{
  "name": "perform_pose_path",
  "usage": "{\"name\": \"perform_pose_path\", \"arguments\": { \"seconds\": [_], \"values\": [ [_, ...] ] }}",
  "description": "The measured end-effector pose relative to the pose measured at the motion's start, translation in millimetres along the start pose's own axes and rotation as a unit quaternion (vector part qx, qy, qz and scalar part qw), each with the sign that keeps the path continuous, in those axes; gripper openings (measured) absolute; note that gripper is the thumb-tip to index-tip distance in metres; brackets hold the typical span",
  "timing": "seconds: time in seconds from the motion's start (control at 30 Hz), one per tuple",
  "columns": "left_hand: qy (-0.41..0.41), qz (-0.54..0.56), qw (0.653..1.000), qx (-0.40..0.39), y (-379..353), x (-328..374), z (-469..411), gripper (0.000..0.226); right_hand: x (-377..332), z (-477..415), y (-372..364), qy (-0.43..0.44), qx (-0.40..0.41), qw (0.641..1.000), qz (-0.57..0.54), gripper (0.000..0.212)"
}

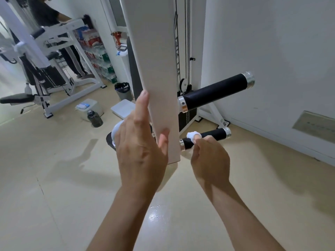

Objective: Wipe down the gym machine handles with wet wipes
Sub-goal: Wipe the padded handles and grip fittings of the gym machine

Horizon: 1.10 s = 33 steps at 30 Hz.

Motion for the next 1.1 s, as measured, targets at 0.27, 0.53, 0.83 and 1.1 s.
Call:
{"name": "perform_pose_path", "arguments": {
  "seconds": [0.27, 0.53, 0.83, 1.1],
  "values": [
    [-0.029, -0.034, 0.979, -0.197, -56.0, 13.2, 51.4, 0.041, 9.4, 2.4, -13.6, -0.007, -0.031, 0.999, -0.002, 0.026],
    [-0.057, -0.152, 0.931, -0.326, -95.6, -18.2, 55.1, 0.066, 6.3, 6.5, -1.8, -0.074, -0.006, 0.997, -0.02, 0.026],
    [-0.117, -0.167, 0.91, -0.361, -104.5, -17.6, 51.7, 0.077, 6.7, -1.7, 2.9, -0.101, 0.034, 0.984, -0.142, 0.004],
    [-0.058, -0.172, 0.914, -0.364, -114.3, -25.6, 53.9, 0.068, -19.3, -11.7, -2.4, 0.084, 0.028, 0.995, -0.053, 0.018]
  ]
}}
Point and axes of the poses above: each hand's wrist, its own z-axis away from the middle knuckle, its own y-axis out of the back of the hand, x = y × z, the point moved 10 cm from there along -z, towards the middle knuckle, and after that the axes turned 12 degrees about z, right-handed, at the moved point
